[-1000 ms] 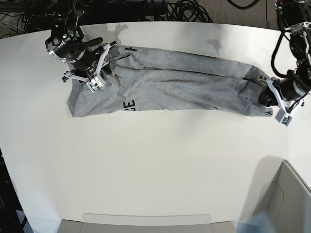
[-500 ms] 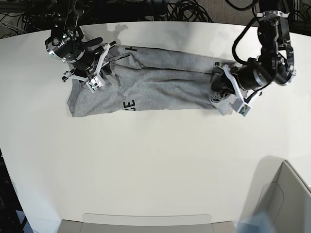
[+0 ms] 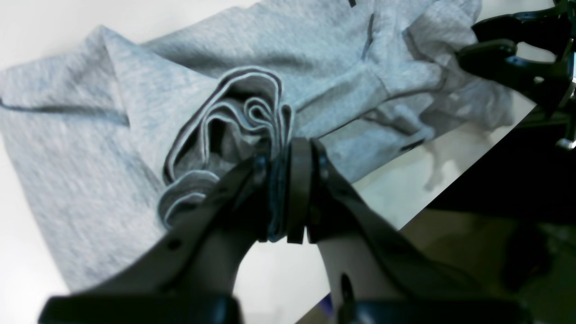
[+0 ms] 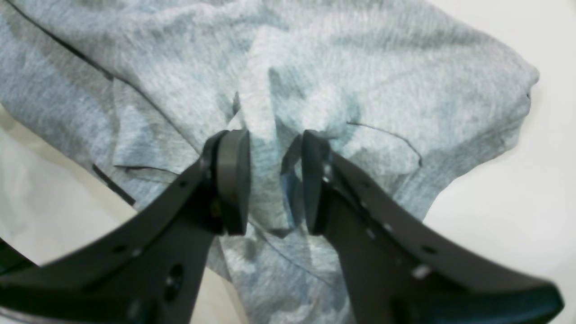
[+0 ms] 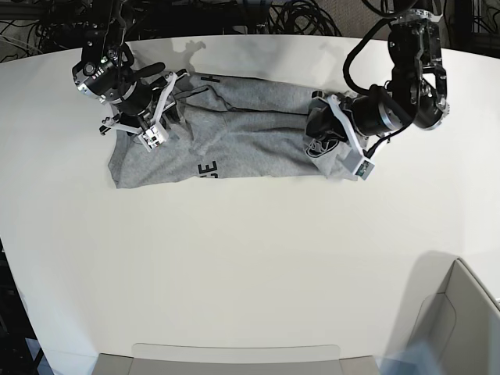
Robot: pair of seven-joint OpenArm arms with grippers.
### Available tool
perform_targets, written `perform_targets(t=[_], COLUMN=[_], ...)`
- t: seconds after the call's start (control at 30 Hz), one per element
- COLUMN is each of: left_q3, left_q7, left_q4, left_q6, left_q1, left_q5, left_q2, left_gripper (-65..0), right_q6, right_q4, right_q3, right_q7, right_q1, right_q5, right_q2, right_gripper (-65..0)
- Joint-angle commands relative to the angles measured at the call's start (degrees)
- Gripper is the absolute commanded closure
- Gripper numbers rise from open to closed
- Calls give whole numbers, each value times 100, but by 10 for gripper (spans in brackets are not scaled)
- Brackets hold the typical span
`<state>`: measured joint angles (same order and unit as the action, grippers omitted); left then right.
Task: Fold the T-shirt properly
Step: 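Fold the shirt end with the left gripper toward the right gripper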
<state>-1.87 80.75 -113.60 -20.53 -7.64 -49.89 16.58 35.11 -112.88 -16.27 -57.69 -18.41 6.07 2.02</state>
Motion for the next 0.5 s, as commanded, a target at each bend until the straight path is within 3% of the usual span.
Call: perform_targets(t=[0.0,0.3,0.47], left_q3=[15,815,1053], left_q7=[-75,-75,-75], left_q4=[-82,-73,-55], left_q6=[115,853,889], left_q1=[74,461,549], left_q5=[-114,-114,-106], left_q2=[8,-220,-220], left_gripper=[0,0,0], right_q6=[10,18,18], right_q4=[-92,-83,-83], right_q3=[-4,-4,-4], right_q7=[77,77,77], right_q1=[35,35,8], right_q5=[75,75,75], right_q2=[13,13,13], right_gripper=[-198,-198,-198])
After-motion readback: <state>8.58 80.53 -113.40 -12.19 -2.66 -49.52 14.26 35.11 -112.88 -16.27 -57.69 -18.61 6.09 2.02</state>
